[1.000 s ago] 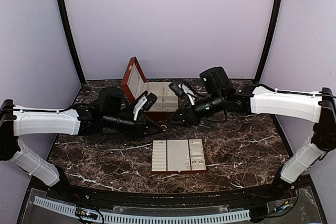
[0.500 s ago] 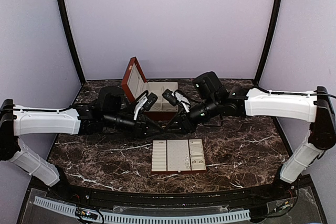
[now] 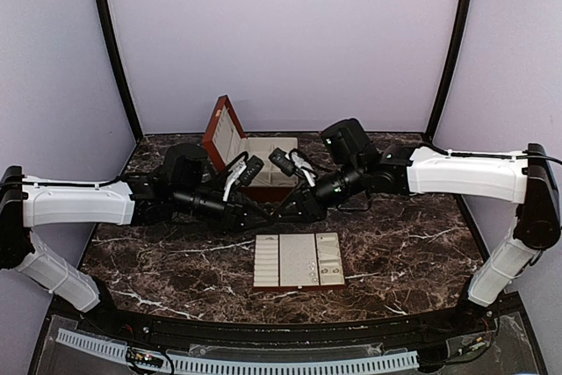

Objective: Organize the mixed jewelry
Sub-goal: Pass from the left arm to the right

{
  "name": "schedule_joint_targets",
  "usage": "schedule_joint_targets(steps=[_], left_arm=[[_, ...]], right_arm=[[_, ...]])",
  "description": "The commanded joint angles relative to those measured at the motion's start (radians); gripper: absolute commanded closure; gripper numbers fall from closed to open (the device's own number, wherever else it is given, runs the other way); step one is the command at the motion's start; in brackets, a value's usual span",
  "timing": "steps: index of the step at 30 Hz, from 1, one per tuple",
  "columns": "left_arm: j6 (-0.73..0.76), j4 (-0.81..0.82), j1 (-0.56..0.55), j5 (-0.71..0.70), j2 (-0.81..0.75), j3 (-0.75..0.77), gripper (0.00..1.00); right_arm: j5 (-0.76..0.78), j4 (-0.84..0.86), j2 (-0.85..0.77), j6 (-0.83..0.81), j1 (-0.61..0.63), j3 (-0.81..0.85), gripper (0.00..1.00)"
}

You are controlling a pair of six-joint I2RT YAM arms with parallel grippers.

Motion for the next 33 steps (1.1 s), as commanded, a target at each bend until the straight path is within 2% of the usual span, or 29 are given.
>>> schedule_joint_targets(steps=[1,7,14,15,19,21,24,26,29,33], left_arm=[[0.005,0.017,-0.001,0.03,-0.001,0.0,1.0],[0.002,0.022,-0.001,0.022,-0.007,-0.012,1.0],[-0.009,0.026,-0.001,-0.005,-0.002,-0.024,1.0],[-0.014,0.021,0.0,-0.033,-0.003,-0.026,0.95],[-0.113,0.084,0.0,-0.192,-0.031,-0.101,0.6],[-0.18,0.105,0.001,-0.268,-0.032,-0.143,0.5],[-0.289,0.102,0.001,-0.342,0.018,-0.164,0.43],[-0.361,0.112,0.001,-0.369,0.054,-0.171,0.27],[-0.449,0.172,0.001,-0.407,0.097,-0.192,0.2],[-0.482,0.156,0.001,-0.441,0.161,-0.164,0.18]], right_arm=[[-0.038,0.056,0.007,0.017,-0.01,0.026,0.83],[-0.045,0.056,0.006,0.018,-0.018,0.021,0.99],[-0.045,0.075,-0.01,0.021,-0.028,0.004,1.0],[-0.035,0.078,-0.013,0.02,-0.029,0.001,1.0],[0.056,0.088,-0.032,0.007,-0.029,-0.031,1.0],[0.118,0.104,-0.045,0.011,-0.033,-0.054,1.0],[0.204,0.12,-0.05,0.028,-0.044,-0.073,1.0],[0.231,0.134,-0.05,0.042,-0.051,-0.084,1.0],[0.277,0.158,-0.061,0.06,-0.054,-0.102,1.0],[0.324,0.161,-0.075,0.074,-0.057,-0.118,1.0]])
